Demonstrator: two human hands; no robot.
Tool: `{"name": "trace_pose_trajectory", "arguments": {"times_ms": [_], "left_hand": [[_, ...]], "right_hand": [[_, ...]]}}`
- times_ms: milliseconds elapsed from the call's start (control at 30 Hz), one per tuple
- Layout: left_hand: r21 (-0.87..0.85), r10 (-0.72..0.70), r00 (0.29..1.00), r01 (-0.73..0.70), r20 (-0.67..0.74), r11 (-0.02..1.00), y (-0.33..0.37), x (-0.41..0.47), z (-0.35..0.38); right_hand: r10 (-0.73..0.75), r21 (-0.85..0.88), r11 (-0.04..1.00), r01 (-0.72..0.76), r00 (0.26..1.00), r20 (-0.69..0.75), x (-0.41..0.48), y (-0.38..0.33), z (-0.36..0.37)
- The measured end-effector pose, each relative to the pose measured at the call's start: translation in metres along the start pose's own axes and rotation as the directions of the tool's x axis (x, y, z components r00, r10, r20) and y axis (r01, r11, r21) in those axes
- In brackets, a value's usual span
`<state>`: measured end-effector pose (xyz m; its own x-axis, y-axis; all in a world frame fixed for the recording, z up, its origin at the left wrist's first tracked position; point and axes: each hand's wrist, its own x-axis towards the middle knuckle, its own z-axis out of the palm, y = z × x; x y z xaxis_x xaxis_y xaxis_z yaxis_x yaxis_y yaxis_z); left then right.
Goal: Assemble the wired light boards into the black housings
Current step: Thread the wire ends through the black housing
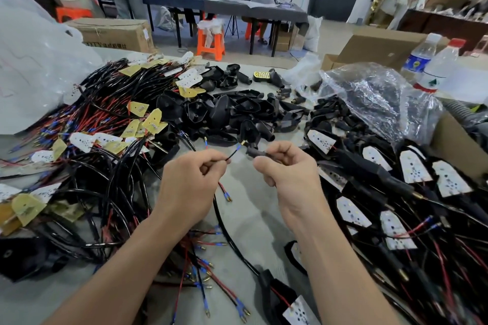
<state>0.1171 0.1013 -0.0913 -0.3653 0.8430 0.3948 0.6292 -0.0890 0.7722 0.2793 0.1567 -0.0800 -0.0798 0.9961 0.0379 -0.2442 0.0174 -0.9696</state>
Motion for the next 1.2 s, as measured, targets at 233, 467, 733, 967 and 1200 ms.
{"name": "trace_pose_trajectory", "arguments": {"times_ms": [233, 467, 733, 967, 1200], "left_hand": [[-0.008, 0.012, 1.0, -0.012, 0.029, 1.0, -0.002, 0.0, -0.001], [0.019, 0.055, 0.998, -0.056, 0.043, 0.998, 0.0, -0.002, 0.001], [0.085, 0.166, 0.986, -0.168, 0.036, 0.982, 0.0, -0.003, 0.001], [0.096, 0.166, 0.986, -0.164, -0.009, 0.982, 0.002, -0.004, 0.003], [0.016, 0.038, 0.994, -0.04, 0.098, 0.999, 0.002, -0.003, 0.001]], "right_hand": [[0.02, 0.116, 0.993, -0.018, 1.0, -0.012, 0.011, -0.005, -0.007], [-0.029, 0.1, 0.995, 0.023, 0.998, 0.063, 0.009, -0.005, -0.009], [-0.038, 0.115, 0.993, 0.03, 0.997, 0.064, 0.004, -0.004, -0.001], [-0.057, 0.14, 0.989, 0.057, 0.998, -0.006, 0.005, 0.001, 0.009], [-0.013, 0.184, 0.983, 0.016, 1.0, -0.019, 0.008, 0.0, 0.008]]}}
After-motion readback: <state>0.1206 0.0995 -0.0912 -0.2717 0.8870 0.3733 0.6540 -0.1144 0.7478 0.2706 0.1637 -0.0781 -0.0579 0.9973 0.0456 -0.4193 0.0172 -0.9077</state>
